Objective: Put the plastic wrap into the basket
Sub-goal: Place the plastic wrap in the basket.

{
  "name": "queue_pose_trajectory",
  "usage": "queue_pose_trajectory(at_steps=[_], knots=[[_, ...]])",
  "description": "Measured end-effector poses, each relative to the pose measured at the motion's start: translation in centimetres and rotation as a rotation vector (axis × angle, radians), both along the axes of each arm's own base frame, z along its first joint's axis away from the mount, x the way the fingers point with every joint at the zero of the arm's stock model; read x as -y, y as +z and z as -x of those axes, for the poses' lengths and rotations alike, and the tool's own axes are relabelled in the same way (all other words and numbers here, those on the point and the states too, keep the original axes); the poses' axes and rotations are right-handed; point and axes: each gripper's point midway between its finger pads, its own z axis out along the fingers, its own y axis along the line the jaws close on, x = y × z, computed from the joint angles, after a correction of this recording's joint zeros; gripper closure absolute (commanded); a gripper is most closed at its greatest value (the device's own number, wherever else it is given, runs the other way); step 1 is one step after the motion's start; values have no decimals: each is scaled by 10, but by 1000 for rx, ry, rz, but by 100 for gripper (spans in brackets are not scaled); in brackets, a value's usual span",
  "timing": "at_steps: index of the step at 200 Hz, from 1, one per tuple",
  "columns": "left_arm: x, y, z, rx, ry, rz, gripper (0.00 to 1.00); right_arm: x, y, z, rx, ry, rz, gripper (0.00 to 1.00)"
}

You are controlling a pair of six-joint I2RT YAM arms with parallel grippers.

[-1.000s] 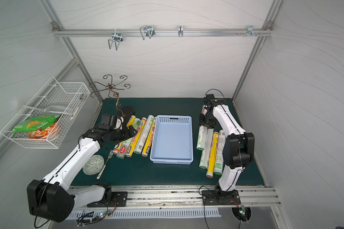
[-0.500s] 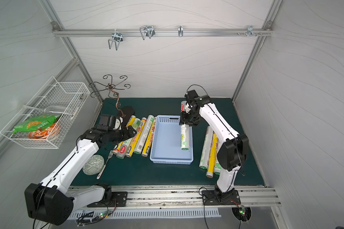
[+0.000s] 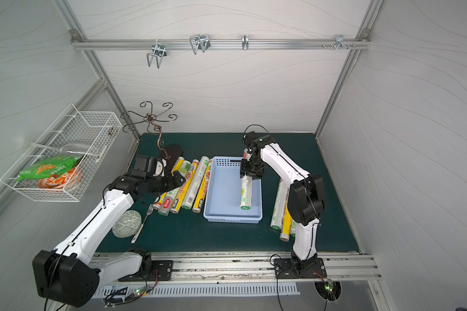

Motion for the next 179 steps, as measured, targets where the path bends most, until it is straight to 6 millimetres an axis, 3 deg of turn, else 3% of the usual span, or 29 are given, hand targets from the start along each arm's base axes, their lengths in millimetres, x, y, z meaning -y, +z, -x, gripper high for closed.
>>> queue_pose_trajectory(at_steps=[72, 179], knots=[[0, 0, 0, 0, 0, 1, 8, 6, -48, 2, -51, 2, 80, 65], [0, 0, 0, 1, 0, 1, 8, 7, -96, -7, -61, 8, 155, 62]])
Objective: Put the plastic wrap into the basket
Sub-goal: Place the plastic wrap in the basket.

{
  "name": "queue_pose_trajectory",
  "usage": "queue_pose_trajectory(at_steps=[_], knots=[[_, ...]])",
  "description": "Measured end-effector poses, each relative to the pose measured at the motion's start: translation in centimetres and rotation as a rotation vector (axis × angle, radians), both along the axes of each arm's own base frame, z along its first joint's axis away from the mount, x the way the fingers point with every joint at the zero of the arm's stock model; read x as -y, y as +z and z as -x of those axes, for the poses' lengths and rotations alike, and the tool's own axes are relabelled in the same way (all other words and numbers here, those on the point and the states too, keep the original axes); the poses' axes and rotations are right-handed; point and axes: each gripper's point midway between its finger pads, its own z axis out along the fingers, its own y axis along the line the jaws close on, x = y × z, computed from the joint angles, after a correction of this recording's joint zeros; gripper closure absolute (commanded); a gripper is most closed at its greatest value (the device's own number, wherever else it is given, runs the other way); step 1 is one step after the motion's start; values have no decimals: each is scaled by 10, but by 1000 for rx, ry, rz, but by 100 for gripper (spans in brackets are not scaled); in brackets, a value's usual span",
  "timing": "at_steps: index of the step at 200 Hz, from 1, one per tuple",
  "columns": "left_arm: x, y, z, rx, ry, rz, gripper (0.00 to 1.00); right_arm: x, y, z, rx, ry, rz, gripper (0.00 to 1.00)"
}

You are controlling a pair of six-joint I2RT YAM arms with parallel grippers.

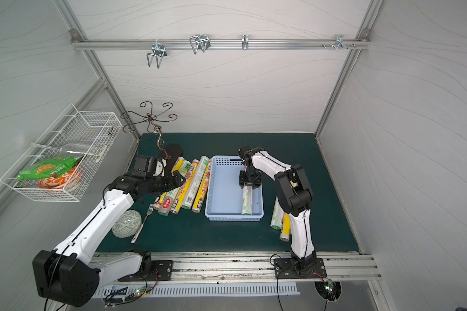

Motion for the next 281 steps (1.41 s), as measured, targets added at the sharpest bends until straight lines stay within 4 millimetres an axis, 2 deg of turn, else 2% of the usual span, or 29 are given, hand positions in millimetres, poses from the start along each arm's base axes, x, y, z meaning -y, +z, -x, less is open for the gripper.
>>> queue_pose_trajectory(at_steps=[51, 93, 112, 125, 153, 191, 222, 281], knots=[[0, 0, 0, 0, 0, 1, 8, 2, -3, 0, 14, 11, 34, 51], [1, 0, 0, -1, -2, 3, 8, 6, -3, 0, 23, 20, 59, 36], [1, 0, 0, -1, -2, 3, 8, 7, -1, 0, 27, 27, 64, 23], [1, 0, 0, -1, -2, 3, 8, 7, 4, -1, 38, 35, 58, 23], [1, 0, 0, -1, -1, 3, 8, 7, 27, 0, 72, 44, 43, 23], [1, 0, 0, -1, -2, 4, 9, 1, 86, -4, 179, 58, -37, 23], [1, 0, 1, -2, -5, 5, 12, -5, 126, 5, 231, 75, -130, 24], [13, 1, 5, 9, -58, -7, 18, -10, 166, 29, 259, 110, -253, 25]])
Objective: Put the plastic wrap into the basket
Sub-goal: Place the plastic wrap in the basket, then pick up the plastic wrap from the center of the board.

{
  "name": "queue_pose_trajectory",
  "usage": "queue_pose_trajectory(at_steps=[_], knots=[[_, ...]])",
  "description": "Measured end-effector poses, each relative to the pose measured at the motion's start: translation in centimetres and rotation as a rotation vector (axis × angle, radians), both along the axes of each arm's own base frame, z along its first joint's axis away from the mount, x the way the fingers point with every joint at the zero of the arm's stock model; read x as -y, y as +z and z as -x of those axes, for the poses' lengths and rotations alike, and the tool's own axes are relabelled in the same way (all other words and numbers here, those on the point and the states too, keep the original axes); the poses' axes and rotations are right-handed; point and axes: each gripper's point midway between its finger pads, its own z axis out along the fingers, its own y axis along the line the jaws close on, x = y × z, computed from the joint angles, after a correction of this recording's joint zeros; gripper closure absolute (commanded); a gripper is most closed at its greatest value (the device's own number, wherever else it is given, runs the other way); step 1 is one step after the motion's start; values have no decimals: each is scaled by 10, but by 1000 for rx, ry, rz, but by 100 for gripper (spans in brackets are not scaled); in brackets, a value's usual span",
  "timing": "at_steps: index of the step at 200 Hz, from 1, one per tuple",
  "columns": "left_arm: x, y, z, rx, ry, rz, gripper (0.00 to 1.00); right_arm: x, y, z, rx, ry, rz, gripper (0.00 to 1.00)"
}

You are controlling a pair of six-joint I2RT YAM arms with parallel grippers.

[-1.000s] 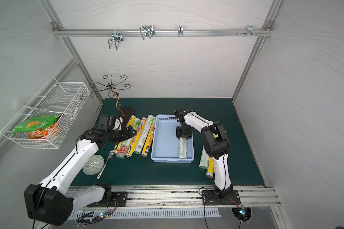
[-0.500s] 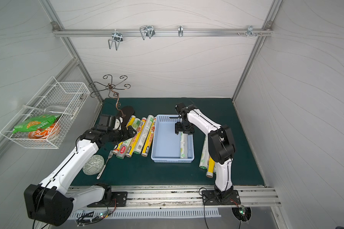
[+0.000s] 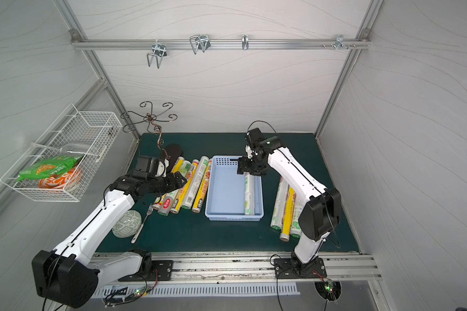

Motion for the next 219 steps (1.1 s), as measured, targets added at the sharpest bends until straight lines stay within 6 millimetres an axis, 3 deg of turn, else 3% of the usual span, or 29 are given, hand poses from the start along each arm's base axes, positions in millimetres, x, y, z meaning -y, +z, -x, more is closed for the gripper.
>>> queue_pose_trajectory(at_steps=[56, 114, 174, 219], knots=[[24, -2, -6, 32, -78, -71, 22, 13, 9, 27, 9, 36, -29, 26], [40, -19, -29, 80, -120, -151, 29, 47, 4, 51, 7, 2, -47, 26], [56, -54, -46, 72, -177, -237, 41, 66, -6, 72, 4, -28, -72, 26], [60, -87, -50, 16, -206, -287, 43, 72, -19, 76, -17, -40, -62, 26]])
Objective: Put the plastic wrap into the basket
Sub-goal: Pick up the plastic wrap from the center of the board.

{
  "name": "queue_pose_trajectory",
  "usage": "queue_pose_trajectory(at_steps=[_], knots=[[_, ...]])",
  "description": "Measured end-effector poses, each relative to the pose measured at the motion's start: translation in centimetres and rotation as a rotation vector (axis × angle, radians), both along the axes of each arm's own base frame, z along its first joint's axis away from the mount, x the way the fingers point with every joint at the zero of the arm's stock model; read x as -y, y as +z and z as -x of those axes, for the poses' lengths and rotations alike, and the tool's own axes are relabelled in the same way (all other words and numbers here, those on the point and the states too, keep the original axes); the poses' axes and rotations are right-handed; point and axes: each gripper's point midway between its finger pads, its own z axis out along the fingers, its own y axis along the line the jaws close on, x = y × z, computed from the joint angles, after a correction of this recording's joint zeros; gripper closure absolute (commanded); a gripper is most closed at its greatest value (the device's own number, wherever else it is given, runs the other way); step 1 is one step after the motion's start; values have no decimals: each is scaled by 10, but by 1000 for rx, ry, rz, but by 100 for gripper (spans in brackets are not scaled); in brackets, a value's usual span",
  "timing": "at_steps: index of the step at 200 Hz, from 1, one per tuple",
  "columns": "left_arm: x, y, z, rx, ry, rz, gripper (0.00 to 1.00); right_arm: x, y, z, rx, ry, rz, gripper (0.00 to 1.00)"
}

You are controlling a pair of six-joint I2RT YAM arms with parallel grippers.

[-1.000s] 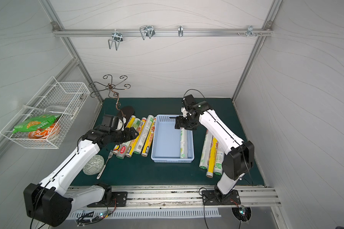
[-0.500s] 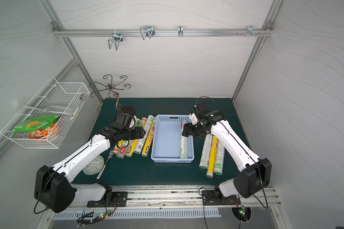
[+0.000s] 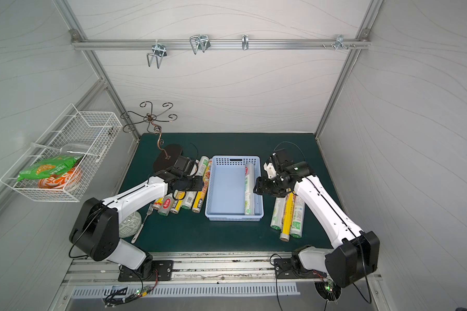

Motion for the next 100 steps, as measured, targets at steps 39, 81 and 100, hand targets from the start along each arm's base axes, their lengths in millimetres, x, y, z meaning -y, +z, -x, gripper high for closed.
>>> queue_pose_trajectory(at_steps=[39, 81, 100], knots=[[3, -17, 1, -29, -23, -37, 46, 7, -11, 4, -18, -4, 13, 26], [5, -30, 2, -47, -39, -70, 47, 13, -21, 8, -42, -14, 23, 26], [6, -35, 1, -52, -44, -87, 47, 14, -21, 8, -40, -17, 21, 26]])
